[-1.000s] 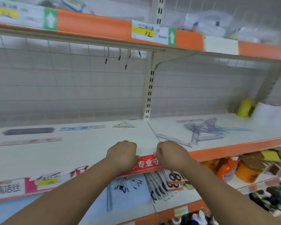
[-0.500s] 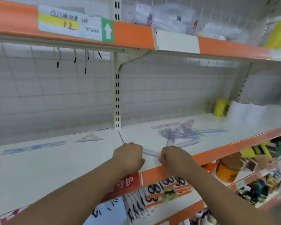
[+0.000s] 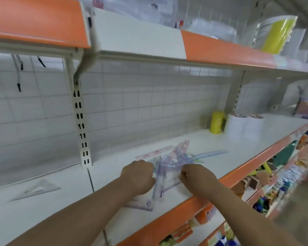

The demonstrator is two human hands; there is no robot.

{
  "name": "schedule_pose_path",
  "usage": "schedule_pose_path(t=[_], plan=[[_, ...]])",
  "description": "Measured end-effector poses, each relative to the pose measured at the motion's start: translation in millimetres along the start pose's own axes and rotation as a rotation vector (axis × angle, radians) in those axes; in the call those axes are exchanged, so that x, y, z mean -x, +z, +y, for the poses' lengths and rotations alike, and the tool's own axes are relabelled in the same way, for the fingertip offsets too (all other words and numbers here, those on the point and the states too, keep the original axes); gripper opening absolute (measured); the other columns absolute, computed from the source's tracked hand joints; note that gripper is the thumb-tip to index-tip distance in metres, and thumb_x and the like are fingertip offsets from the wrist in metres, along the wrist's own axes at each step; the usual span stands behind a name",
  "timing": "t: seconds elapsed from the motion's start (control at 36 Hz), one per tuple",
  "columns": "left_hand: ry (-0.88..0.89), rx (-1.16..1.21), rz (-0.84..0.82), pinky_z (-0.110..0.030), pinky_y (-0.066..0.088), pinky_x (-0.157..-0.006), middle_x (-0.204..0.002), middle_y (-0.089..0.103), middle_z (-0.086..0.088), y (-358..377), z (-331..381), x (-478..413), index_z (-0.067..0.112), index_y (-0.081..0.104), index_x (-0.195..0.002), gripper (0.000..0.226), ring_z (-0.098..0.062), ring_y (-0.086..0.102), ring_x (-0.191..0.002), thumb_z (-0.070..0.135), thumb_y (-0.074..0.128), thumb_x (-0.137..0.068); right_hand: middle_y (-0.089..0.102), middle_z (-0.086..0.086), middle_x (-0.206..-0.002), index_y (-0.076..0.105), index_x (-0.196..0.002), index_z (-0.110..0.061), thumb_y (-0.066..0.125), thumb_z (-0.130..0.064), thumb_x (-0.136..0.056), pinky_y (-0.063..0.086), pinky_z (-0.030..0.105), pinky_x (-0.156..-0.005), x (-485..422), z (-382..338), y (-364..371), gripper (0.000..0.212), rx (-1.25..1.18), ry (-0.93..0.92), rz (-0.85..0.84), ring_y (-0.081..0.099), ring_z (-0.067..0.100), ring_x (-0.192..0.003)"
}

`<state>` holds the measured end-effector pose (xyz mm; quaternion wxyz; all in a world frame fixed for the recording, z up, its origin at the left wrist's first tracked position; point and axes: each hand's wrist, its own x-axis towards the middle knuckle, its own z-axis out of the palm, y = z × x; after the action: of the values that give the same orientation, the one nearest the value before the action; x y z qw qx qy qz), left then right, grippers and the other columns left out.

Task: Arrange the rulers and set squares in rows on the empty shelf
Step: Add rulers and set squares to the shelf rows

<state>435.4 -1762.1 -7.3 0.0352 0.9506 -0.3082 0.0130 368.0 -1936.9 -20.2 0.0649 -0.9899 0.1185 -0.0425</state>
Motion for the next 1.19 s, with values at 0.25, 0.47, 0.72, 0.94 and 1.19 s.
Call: schedule_pose_path(t=[0.25, 0.47, 0.72, 0.94, 1.19], plan=[[-0.108, 0.002, -0.022, -0.030, 0.048, -0.078, -0.108, 0.062, -0.004, 5, 26, -46, 0.016, 0.063, -0.101, 0.021, -0.021, 0.061, -0.099, 0.022, 0.047, -0.090, 0.063, 0.008, -0.119, 0.058, -0.119, -0.008, 0.046, -0.015, -0.096, 0.041, 0.027, -0.078, -57, 44, -4, 0.026, 0.063, -0.047, -0.095, 0.060, 0.023, -0.111], [-0.327, -0.020, -0.074, -0.029, 0.044, -0.076, -0.114, 0.059, -0.006, 8, 53, -75, 0.014, 0.060, -0.105, 0.021, -0.022, 0.058, -0.104, 0.024, 0.050, -0.090, 0.062, 0.011, -0.116, 0.057, -0.115, -0.011, 0.041, -0.016, -0.097, 0.048, 0.035, -0.087, -106, 85, -13, 0.024, 0.121, -0.200, -0.144, 0.060, 0.028, -0.107], [-0.572, 0.012, -0.042, -0.029, 0.046, -0.083, -0.119, 0.059, -0.004, 22, 82, -78, 0.017, 0.060, -0.111, 0.029, -0.022, 0.057, -0.111, 0.035, 0.047, -0.093, 0.051, 0.004, -0.132, 0.046, -0.131, -0.019, 0.047, -0.011, -0.092, 0.045, 0.029, -0.091, -147, 121, -6, 0.039, 0.131, -0.391, -0.156, 0.056, 0.023, -0.115], [-0.733, -0.010, -0.127, -0.035, 0.043, -0.094, -0.123, 0.051, -0.008, 27, 86, -66, 0.016, 0.055, -0.125, 0.047, -0.026, 0.048, -0.118, 0.050, 0.043, -0.094, 0.021, 0.009, -0.153, 0.022, -0.150, -0.029, 0.038, -0.006, -0.093, 0.042, 0.034, -0.100, -159, 117, -4, 0.064, 0.163, -0.478, -0.240, 0.042, 0.026, -0.132], [-0.814, -0.056, -0.197, -0.035, 0.044, -0.097, -0.126, 0.052, -0.009, 28, 82, -57, 0.013, 0.054, -0.124, 0.046, -0.027, 0.049, -0.118, 0.047, 0.046, -0.094, 0.037, 0.007, -0.132, 0.042, -0.139, -0.026, 0.051, -0.008, -0.090, 0.044, 0.033, -0.091, -174, 117, 2, 0.053, 0.305, -0.549, -0.158, 0.041, 0.026, -0.124]])
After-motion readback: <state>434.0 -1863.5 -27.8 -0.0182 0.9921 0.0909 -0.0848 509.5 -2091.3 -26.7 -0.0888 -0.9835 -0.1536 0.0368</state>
